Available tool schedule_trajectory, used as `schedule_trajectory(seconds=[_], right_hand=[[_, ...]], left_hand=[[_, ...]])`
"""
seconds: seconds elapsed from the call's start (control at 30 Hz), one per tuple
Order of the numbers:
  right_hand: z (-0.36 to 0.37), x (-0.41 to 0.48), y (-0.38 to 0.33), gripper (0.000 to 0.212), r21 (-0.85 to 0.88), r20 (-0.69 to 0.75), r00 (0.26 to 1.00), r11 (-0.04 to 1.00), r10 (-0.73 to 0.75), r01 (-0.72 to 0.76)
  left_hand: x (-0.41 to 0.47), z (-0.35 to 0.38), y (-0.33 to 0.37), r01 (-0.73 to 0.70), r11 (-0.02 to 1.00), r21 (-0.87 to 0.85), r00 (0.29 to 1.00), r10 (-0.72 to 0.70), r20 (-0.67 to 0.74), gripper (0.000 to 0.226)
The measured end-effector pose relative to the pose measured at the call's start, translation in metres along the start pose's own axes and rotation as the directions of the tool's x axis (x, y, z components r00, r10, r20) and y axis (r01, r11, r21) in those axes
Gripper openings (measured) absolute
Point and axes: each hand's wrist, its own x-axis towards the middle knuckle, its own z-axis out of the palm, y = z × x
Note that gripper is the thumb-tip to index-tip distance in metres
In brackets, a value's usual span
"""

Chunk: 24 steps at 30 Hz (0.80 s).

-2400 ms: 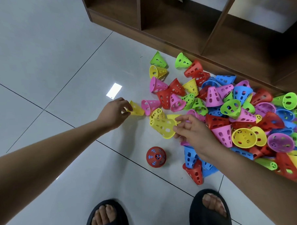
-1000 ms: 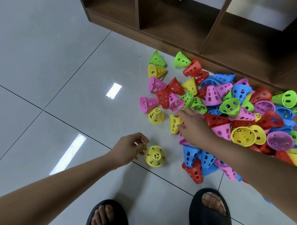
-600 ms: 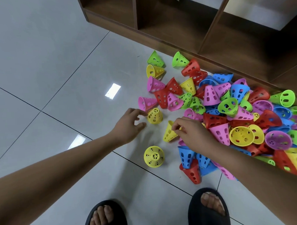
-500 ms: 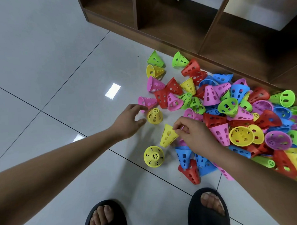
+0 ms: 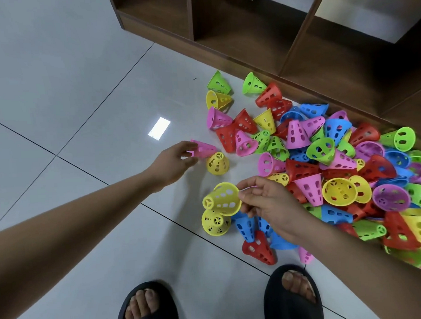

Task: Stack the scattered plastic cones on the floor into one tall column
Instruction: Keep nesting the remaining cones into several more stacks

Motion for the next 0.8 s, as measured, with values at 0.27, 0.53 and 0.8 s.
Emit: schedule_trajectory(seconds=[0.27, 0.53, 0.8], right_hand=[[0.006, -0.003, 0.004, 0.016, 0.067, 0.082, 0.996, 0.997, 0.043, -0.049], [0.010, 0.005, 0.027, 0.010, -0.155, 0.008, 0.995, 0.983, 0.103, -0.101], [-0.001, 0.014, 0.026, 0.007, -0.400, -0.027, 0.997, 0.914, 0.068, -0.073]], left_hand=[[-0.040, -0.018, 0.005, 0.005, 0.936, -0.351, 0.968, -0.093, -0.234, 0.014], [-0.101, -0.015, 0.034, 0.208, 0.576, -0.790, 0.976, -0.070, 0.205, 0.015], [-0.119, 0.014, 0.016, 0.262, 0.666, -0.698, 0.943, -0.022, 0.333, 0.016]])
